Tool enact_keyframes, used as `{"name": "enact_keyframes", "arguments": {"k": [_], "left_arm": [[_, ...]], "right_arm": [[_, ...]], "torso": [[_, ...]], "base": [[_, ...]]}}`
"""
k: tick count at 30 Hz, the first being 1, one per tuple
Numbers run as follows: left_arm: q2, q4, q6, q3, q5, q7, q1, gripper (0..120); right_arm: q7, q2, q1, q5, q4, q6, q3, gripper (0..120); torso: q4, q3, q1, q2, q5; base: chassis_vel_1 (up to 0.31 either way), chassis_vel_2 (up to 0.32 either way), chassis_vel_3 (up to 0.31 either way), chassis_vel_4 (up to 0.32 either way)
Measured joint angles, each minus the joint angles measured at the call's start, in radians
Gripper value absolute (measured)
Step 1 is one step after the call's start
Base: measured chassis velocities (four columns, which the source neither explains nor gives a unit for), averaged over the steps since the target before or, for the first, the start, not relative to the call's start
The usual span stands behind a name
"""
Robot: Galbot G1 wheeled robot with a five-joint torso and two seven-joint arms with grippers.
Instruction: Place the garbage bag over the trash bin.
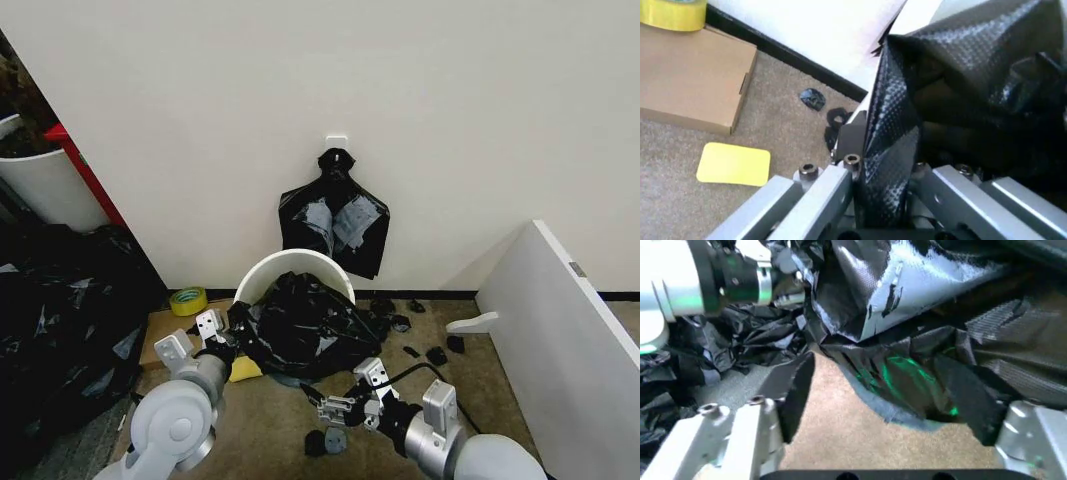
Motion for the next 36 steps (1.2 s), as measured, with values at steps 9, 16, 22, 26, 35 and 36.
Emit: {"name": "enact_keyframes", "arguments": {"k": [9, 16, 22, 26, 35, 36], "left_arm": [[-0.002, 0.005, 0.0, -0.005, 0.01, 0.002, 0.004, 1], [-0.006, -0.001, -0.001, -0.003, 0.019, 0.003, 0.01, 1], [-0.005, -0.021, -0.001, -0.003, 0.041, 0.019, 0.027, 1], [-0.005, -0.033, -0.002, -0.005, 0.048, 0.024, 0.038, 1], [-0.01, -0.061, -0.002, -0.005, 0.086, 0.04, 0.063, 1], [-0.01, -0.062, -0.002, -0.005, 0.091, 0.041, 0.067, 1]], "right_arm": [[-0.016, -0.02, -0.026, -0.021, 0.03, -0.005, 0.01, 63], [0.0, -0.006, -0.011, 0.0, 0.032, 0.003, 0.01, 63], [0.019, 0.016, 0.004, 0.028, 0.023, 0.013, -0.002, 56], [0.048, 0.033, 0.019, 0.067, 0.023, 0.012, -0.006, 52], [0.083, 0.036, 0.028, 0.097, 0.021, 0.007, -0.01, 20], [0.083, 0.035, 0.026, 0.098, 0.023, 0.006, -0.01, 15]], "torso": [[0.0, 0.0, 0.0, 0.0, 0.0], [0.0, 0.0, 0.0, 0.0, -0.0001], [0.0, 0.0, 0.0, 0.0, 0.0], [0.0, 0.0, 0.0, 0.0, 0.0], [0.0, 0.0, 0.0, 0.0, 0.0], [0.0, 0.0, 0.0, 0.0, 0.0001]], "base": [[0.0, 0.0, 0.0, 0.0], [0.0, 0.0, 0.0, 0.0], [0.0, 0.0, 0.0, 0.0], [0.0, 0.0, 0.0, 0.0], [0.0, 0.0, 0.0, 0.0], [0.0, 0.0, 0.0, 0.0]]}}
